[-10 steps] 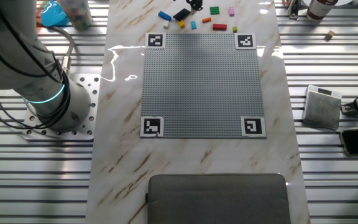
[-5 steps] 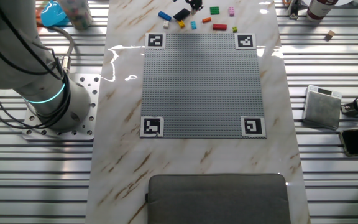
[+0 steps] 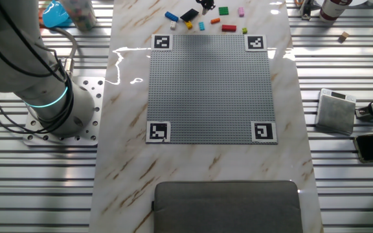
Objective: Build with small Lego blocks
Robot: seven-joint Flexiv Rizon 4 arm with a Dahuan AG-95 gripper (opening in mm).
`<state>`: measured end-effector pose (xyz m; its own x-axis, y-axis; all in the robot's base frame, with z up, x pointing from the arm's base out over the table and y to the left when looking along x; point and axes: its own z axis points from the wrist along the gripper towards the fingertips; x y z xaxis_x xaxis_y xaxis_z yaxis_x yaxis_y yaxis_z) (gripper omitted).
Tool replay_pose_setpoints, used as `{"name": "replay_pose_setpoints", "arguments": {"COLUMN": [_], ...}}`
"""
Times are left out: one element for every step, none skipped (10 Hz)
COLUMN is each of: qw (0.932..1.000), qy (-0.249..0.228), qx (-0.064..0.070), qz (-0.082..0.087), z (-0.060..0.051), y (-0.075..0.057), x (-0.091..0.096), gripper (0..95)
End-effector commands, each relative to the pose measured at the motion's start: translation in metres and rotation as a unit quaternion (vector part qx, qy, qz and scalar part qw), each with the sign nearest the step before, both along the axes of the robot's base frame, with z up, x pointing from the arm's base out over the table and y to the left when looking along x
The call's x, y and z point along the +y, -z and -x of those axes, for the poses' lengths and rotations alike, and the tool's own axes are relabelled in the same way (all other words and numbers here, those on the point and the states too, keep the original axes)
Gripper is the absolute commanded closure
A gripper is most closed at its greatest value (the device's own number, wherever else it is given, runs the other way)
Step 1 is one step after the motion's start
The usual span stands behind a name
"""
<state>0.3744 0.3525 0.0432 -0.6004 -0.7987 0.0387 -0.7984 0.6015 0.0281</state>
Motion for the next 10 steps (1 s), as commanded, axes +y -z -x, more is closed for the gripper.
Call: {"name": "replay_pose_setpoints", "arguments": {"qw": [1.0, 0.9999, 0.9999, 0.9999, 0.9998, 0.9998, 0.9997, 0.9996, 0.9996, 0.9996], "qy": [-0.007, -0.011, -0.013, -0.015, -0.02, -0.022, -0.024, -0.026, -0.028, -0.029], "qx": [0.004, 0.004, 0.004, 0.004, 0.004, 0.005, 0.005, 0.005, 0.003, 0.003], "qz": [0.002, 0.002, 0.002, 0.0, -0.001, -0.001, -0.002, -0.003, -0.006, -0.006], "z": [-0.001, -0.001, 0.0, 0.001, 0.001, 0.001, 0.001, 0.0, -0.001, -0.002], "y": [0.002, 0.005, 0.009, 0.013, 0.016, 0.019, 0.023, 0.026, 0.028, 0.029], "x": [0.001, 0.001, 0.001, 0.0, -0.001, -0.002, -0.003, -0.003, -0.002, 0.0], "gripper": [0.0, 0.0, 0.0, 0.0, 0.0, 0.0, 0.0, 0.0, 0.0, 0.0]}}
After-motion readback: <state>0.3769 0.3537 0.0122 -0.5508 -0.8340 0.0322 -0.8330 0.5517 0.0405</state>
